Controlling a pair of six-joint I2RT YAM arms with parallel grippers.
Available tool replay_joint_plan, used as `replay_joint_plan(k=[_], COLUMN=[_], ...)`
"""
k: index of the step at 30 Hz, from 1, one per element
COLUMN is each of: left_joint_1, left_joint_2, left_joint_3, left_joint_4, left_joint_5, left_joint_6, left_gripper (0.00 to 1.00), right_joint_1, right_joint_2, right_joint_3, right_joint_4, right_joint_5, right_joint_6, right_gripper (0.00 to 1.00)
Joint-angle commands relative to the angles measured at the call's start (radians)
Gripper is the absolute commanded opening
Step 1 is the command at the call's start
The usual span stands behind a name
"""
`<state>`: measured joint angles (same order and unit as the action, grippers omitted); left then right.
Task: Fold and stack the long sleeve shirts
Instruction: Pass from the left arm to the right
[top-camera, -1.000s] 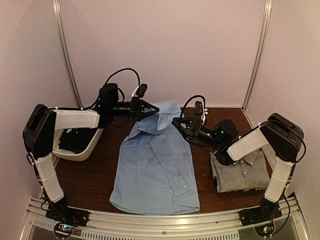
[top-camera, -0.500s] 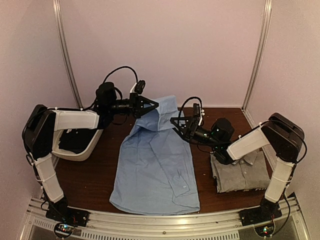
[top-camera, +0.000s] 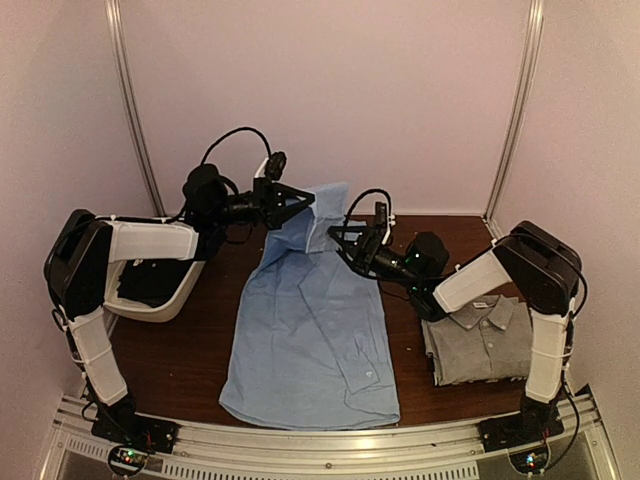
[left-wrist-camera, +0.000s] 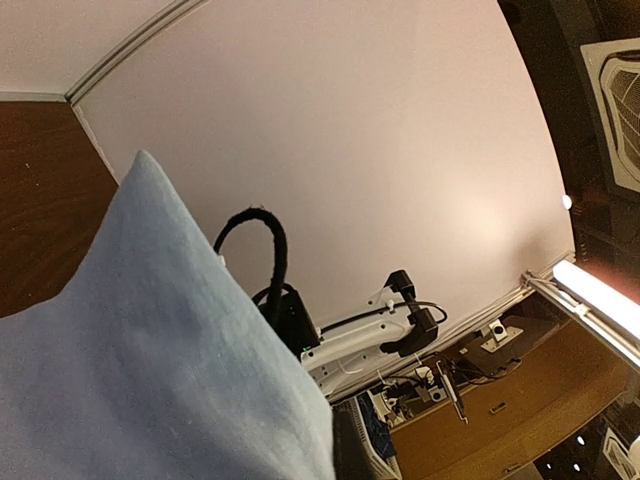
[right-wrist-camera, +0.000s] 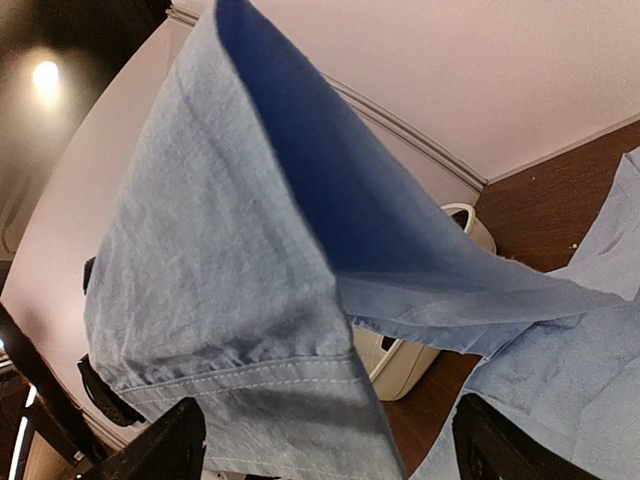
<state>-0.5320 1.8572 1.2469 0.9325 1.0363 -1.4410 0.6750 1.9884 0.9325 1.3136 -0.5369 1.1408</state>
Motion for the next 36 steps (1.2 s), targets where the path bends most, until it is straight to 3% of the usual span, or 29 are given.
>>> replay_joint_plan(k=[1, 11, 18, 22, 29, 34, 36], left_joint_1=[0.003, 0.007, 0.017, 0.018, 0.024, 0.038, 0.039], left_joint_2=[-0.024, 0.01, 0.023, 0.023, 0.013, -0.023, -0.048], left_joint_3=[-0.012, -0.01, -0.018, -0.025, -0.072, -0.141, -0.148], left_joint_4=[0.093, 0.181, 0.255, 0.261, 0.264, 0.163, 0.01], left_joint_5=[-0.001, -0.005, -0.006, -0.007, -0.006, -0.002, -0.005], left_joint_6=[-0.024, -0.088, -0.146, -0.152, -0.146, -0.055, 0.057], left_gripper=[0.0, 0.0, 0.0, 0.0, 0.0, 0.0, 0.03], right_joint_1=[0.007, 0.041, 0.055, 0.056, 0.056, 0.051, 0.051], right_joint_2=[0.025, 0.0, -0.031, -0.047, -0.094, -0.173, -0.214], right_joint_3=[0.034, 0.029, -0.023, -0.033, -0.064, -0.082, -0.075], right_joint_4=[0.14, 0.265, 0.359, 0.357, 0.281, 0.061, -0.089], right_joint_5=[0.022, 0.019, 0.035, 0.037, 0.039, 0.037, 0.041], right_joint_6=[0.055, 0.132, 0.177, 0.177, 0.151, 0.062, 0.005], right_gripper=[0.87, 0.86, 0.8, 0.66, 0.26, 0.0, 0.0])
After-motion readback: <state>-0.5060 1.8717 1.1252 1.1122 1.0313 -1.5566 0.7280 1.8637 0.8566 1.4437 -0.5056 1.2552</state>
